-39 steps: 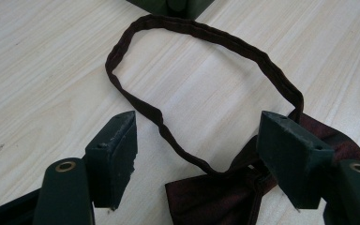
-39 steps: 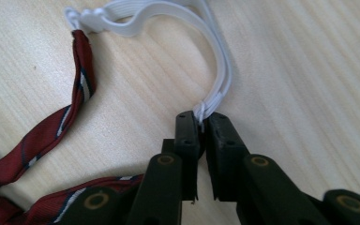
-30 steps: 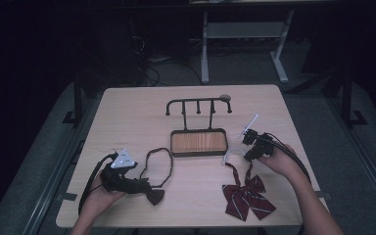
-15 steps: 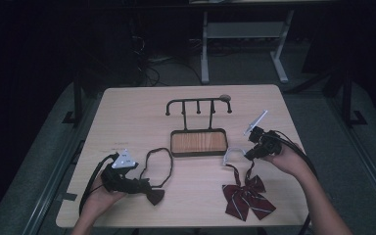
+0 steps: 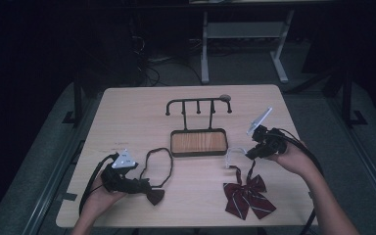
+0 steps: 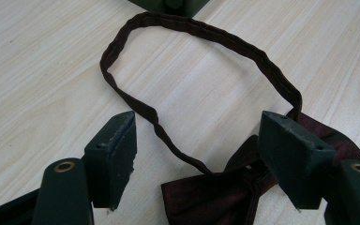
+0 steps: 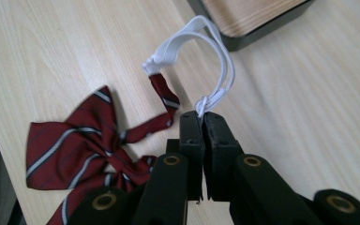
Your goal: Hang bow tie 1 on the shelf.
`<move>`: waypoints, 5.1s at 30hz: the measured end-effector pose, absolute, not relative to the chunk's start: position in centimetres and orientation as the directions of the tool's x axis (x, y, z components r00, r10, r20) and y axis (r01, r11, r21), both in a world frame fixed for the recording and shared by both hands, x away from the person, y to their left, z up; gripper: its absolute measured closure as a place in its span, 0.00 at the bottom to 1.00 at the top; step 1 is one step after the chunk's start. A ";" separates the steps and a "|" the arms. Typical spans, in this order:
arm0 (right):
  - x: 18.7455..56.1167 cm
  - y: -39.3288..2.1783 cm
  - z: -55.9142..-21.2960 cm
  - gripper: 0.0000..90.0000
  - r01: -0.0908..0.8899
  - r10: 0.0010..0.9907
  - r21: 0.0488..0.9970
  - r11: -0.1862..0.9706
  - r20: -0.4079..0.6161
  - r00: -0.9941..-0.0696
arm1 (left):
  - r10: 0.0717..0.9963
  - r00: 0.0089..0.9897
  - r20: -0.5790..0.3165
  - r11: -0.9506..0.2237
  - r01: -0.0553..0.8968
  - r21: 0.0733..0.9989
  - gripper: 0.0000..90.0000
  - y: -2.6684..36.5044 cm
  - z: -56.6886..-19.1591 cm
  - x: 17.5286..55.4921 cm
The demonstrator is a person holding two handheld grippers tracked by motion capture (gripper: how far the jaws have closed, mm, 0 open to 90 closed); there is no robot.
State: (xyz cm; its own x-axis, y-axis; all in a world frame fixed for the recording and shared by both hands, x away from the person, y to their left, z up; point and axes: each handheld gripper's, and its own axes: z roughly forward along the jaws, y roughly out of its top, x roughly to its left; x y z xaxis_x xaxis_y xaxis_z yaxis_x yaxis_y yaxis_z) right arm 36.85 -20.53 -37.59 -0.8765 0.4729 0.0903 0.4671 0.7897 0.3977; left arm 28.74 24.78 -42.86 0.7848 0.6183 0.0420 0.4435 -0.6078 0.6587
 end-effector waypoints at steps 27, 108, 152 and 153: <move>36.1 -20.4 -33.6 0.97 0.402 0.426 0.448 0.799 0.052 -0.903 | 0.619 0.784 0.042 -0.605 0.442 0.662 0.32 24.9 -42.8 28.8; 38.7 -18.0 -25.0 0.97 0.338 0.415 0.486 0.806 -0.057 -0.908 | 0.619 0.785 0.026 -0.602 0.453 0.658 0.31 25.1 -43.0 28.8; 43.9 -18.6 -25.9 0.97 0.437 0.494 0.481 0.760 0.009 -0.869 | 0.618 0.786 0.019 -0.602 0.458 0.654 0.31 25.4 -43.2 29.0; 43.9 -18.6 -26.0 0.97 0.439 0.495 0.481 0.759 0.012 -0.869 | 0.619 0.786 0.019 -0.601 0.458 0.655 0.31 25.4 -43.2 29.0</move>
